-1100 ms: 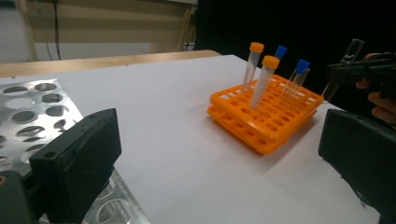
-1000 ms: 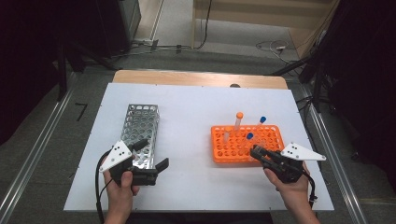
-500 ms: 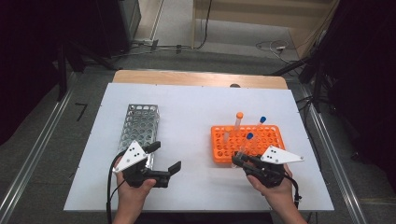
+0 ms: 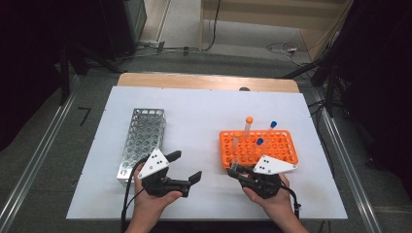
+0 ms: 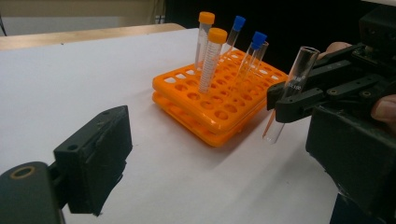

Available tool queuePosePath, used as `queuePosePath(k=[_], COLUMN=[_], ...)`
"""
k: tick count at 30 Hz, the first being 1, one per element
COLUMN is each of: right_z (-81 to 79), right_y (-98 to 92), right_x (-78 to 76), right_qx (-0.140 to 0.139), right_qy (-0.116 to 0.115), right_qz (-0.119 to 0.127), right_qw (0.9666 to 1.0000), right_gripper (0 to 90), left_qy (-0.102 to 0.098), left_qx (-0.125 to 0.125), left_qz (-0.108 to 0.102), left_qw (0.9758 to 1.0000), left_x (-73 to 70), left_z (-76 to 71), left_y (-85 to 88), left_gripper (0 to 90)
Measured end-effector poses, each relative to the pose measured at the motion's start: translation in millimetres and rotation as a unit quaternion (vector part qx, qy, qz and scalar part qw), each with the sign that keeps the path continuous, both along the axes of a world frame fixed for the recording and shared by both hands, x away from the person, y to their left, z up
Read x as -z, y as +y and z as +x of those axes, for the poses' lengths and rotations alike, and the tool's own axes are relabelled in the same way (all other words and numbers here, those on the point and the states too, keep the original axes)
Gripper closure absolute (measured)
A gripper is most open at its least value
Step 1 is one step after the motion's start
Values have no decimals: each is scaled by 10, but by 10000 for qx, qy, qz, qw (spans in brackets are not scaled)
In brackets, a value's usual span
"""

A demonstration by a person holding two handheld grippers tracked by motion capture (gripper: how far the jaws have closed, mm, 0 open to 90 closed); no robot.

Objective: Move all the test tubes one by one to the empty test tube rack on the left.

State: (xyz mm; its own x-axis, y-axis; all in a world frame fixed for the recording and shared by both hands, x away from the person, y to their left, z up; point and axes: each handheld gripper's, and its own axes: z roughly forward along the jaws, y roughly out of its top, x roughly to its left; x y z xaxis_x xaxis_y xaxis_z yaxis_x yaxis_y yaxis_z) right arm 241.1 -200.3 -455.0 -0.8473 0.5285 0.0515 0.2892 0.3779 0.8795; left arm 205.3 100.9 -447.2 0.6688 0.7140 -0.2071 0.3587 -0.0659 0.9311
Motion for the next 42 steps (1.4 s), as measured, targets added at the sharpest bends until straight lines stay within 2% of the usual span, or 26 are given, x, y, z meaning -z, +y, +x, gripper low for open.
queuePosePath(k=[5, 9, 21, 22, 26, 31, 35, 42], right_z=[-1, -8, -60, -75, -102, -128, -147, -154], right_y=[55, 114, 270, 298, 345, 379, 400, 417], right_x=[21, 41, 84, 89, 98, 104, 107, 112], right_qx=[-29, -52, -210, -247, -306, -361, -445, -506], right_qy=[7, -48, -238, -283, -330, -382, -420, -406], right_qz=[-65, -145, -446, -512, -591, -643, -677, -714], right_qw=[10000, 9999, 9985, 9980, 9972, 9965, 9958, 9953], right_gripper=[741, 741, 742, 742, 742, 741, 741, 742], left_qy=[85, 178, 132, 125, 94, 49, 47, 47], left_qx=[22, 229, 725, 765, 887, 921, 856, 874], left_qz=[-16, -11, -25, -25, 66, 125, 166, 201], left_qw=[10000, 9996, 9973, 9970, 9960, 9957, 9962, 9960], left_x=[-2, 10, 5, 2, 10, 16, 19, 20], left_z=[11, 23, 27, 25, 14, 4, 3, -2], left_y=[-50, -125, -306, -322, -410, -458, -483, -501], left_gripper=[162, 200, 413, 461, 530, 608, 674, 734])
